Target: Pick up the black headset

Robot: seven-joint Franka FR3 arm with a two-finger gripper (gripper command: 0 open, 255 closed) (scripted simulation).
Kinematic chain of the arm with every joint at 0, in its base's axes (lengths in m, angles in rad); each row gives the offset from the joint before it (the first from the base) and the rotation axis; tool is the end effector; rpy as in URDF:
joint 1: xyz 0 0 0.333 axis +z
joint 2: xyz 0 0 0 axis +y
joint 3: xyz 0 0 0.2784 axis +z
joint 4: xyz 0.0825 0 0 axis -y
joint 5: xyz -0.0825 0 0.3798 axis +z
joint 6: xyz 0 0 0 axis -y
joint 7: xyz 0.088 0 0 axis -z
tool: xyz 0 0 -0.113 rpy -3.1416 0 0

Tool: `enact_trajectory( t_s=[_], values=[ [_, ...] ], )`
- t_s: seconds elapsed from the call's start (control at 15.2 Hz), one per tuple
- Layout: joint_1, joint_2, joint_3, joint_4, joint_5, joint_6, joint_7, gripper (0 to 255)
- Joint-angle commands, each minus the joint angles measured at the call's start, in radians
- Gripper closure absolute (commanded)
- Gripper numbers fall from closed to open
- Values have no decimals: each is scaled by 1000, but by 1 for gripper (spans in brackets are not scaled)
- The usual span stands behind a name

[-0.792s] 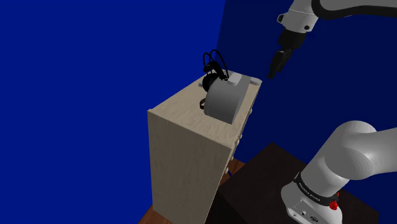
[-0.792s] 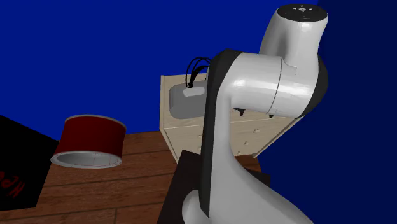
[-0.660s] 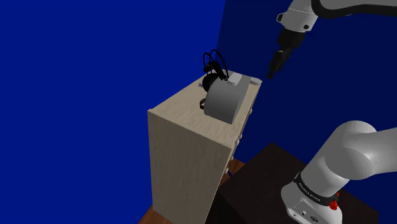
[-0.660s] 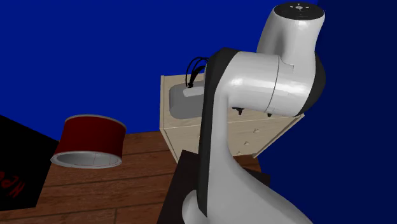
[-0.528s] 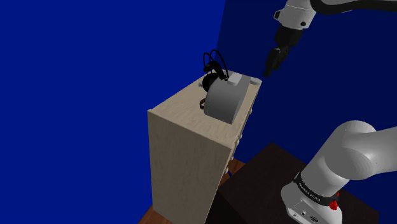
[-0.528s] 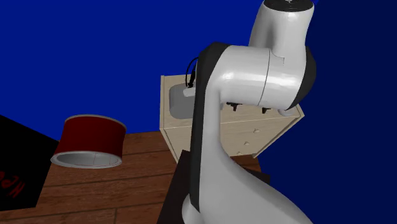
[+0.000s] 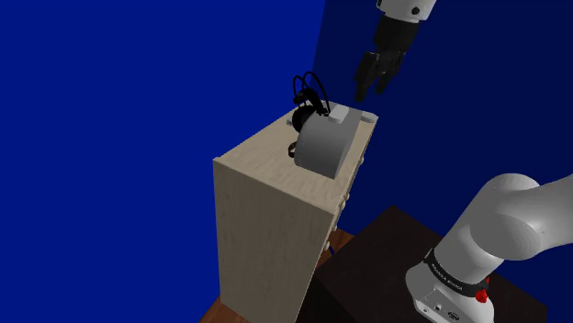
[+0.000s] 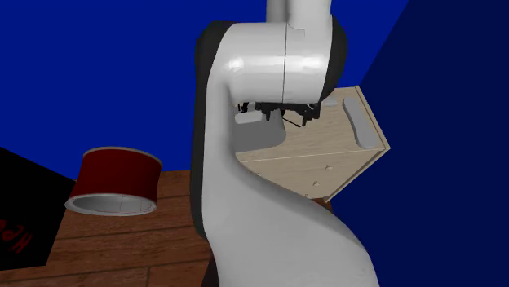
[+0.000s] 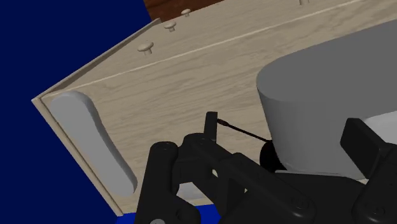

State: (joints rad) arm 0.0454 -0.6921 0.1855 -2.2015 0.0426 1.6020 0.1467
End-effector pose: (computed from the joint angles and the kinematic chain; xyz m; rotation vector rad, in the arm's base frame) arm 0.3471 0.1029 0.5959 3.0770 0.0733 0.1469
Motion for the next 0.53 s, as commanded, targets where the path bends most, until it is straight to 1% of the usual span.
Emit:
enact_trajectory(
  t_s=[0.0,0.26,0.46],
  values=[
    [2,39,41,47,24,-2,64,0],
    [-2,126,119,162,54,-11,184,0],
    [-8,202,178,261,63,-21,276,0]
  ],
)
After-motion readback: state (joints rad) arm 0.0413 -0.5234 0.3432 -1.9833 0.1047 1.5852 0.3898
